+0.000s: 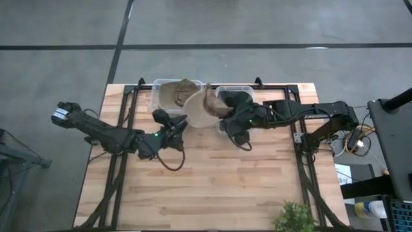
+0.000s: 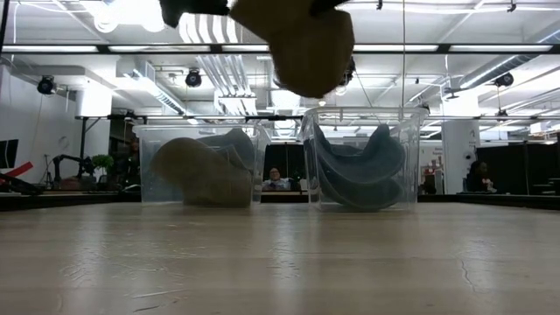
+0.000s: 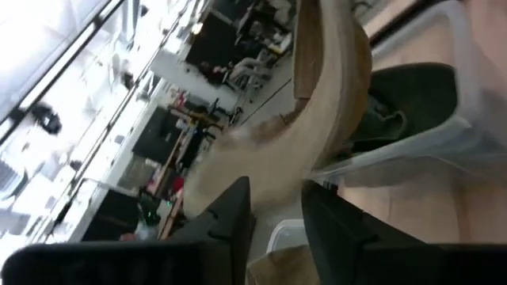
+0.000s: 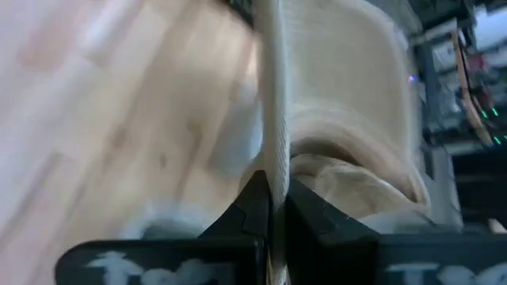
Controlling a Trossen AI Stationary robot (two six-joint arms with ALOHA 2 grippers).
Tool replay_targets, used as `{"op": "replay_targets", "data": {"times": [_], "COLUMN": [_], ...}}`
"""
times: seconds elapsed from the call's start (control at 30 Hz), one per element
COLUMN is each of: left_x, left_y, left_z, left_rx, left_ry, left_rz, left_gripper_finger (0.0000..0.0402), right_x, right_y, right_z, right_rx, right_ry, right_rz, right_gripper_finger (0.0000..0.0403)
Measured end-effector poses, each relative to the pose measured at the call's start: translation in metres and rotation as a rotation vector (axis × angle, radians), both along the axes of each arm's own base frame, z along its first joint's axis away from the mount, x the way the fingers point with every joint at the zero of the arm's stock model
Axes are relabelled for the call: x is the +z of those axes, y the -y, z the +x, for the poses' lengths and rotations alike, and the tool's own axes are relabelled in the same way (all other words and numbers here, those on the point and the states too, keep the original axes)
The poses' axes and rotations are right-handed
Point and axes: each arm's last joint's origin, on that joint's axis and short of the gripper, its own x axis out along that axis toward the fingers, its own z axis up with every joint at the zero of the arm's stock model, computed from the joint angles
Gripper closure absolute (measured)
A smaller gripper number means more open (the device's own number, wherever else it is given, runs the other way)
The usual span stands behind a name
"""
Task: Pick & Place hat
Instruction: Put the light brown cap into the left transparent bin
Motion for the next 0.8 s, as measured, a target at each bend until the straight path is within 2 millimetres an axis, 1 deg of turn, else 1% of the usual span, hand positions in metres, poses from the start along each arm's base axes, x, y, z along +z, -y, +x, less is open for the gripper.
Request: {"op": "replay_targets", "data": {"times": [0.07,0.17,0.27,0.4,0.57,0.7,0.8], "left_x": [0.003,0.005,0.006,0.009,0.009,0.007,0.004], "left_y": [0.0,-0.002,-0.003,-0.006,-0.005,-0.005,-0.005], "left_z": [-0.002,-0.006,-0.008,-0.011,-0.01,-0.006,-0.006], "left_rx": [0.012,0.029,0.082,0.126,0.09,-0.014,-0.024], "left_ry": [0.031,0.09,0.174,0.42,0.747,0.831,0.892], "left_rz": [-0.02,-0.072,-0.141,-0.359,-0.739,-0.995,-1.098], "left_gripper_finger": [0.0289,0.0284,0.0282,0.0282,0.0282,0.0282,0.0282], "right_x": [0.0,0.006,0.009,0.01,0.009,0.006,0.001], "right_y": [0.002,0.004,0.005,0.006,0.006,0.003,-0.002], "right_z": [-0.002,-0.001,-0.001,0.003,0.007,0.012,0.013], "right_rx": [-0.035,-0.081,-0.104,-0.117,-0.167,-0.149,-0.15], "right_ry": [-0.022,0.007,0.024,0.032,0.035,0.006,-0.024], "right_rz": [-0.041,-0.09,-0.125,-0.203,-0.318,-0.391,-0.442], "right_gripper_finger": [0.0393,0.0393,0.0393,0.0394,0.0394,0.0392,0.0392]}}
